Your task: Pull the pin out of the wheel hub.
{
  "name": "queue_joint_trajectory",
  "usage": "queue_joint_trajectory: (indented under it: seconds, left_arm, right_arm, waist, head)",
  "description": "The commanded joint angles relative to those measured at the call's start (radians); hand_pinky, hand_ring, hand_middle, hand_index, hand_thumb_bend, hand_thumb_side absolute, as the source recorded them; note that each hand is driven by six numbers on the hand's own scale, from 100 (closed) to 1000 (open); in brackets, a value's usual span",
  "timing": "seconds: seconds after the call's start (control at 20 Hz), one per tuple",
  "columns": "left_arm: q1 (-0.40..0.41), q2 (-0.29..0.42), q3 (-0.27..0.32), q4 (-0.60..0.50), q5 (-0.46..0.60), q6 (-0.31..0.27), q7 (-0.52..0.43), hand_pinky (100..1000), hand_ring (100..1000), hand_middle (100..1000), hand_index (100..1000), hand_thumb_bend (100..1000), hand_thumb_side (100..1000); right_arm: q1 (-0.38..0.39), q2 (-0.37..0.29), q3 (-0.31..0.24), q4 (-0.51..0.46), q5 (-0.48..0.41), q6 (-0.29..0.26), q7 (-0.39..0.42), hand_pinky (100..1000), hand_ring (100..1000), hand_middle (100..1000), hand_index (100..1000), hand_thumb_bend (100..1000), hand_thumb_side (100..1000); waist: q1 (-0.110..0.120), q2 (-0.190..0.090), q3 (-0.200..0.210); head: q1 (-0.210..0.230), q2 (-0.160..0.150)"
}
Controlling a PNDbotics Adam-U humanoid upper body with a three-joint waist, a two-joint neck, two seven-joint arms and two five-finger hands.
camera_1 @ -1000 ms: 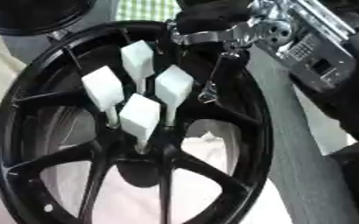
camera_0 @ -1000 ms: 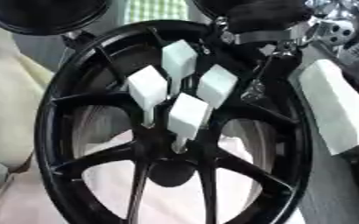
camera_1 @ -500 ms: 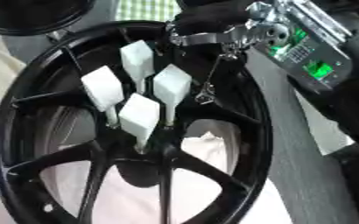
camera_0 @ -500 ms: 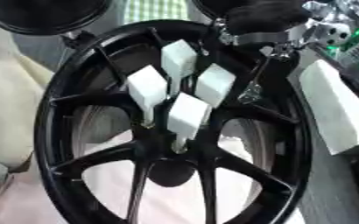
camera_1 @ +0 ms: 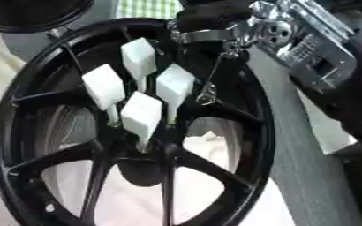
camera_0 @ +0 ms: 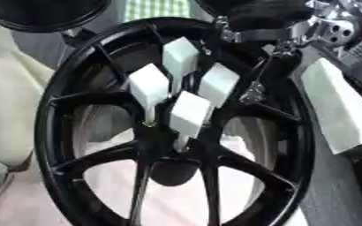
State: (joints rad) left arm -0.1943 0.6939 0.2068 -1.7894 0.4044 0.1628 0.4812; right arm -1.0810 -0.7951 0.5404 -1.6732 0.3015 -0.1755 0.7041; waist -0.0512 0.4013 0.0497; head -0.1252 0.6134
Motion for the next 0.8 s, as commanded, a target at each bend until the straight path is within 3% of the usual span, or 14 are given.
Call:
queue_joint_trajectory:
  seconds: [0.05,0.55,0.8]
  left_arm:
    - [-0.004,0.021,0.01,-0.019,-0.004,0.001,-0.001,745,711,763,769,955,644]
    - [-0.002,0.021,0.01,-0.018,-0.006,0.005,0.002,747,710,761,764,948,643]
    - [-0.002,0.022,0.01,-0.019,-0.006,0.005,0.002,748,710,761,760,943,643]
  right_arm:
    - [-0.015,-0.015,-0.018,-0.007,-0.021,0.009,0.004,730,569,519,595,434,100]
    - [-0.018,-0.016,-0.024,-0.005,-0.054,0.047,0.012,717,562,377,470,386,100]
    - [-0.021,-0.023,-0.042,-0.013,-0.071,0.074,0.005,707,553,354,451,371,100]
  waist:
    - [0.004,-0.02,0.0]
    - [0.001,-0.023,-0.001]
    - [0.0,-0.025,-0.002]
  head:
    - [0.0,-0.003]
    - [-0.001,-0.002]
    - [-0.002,-0.001]
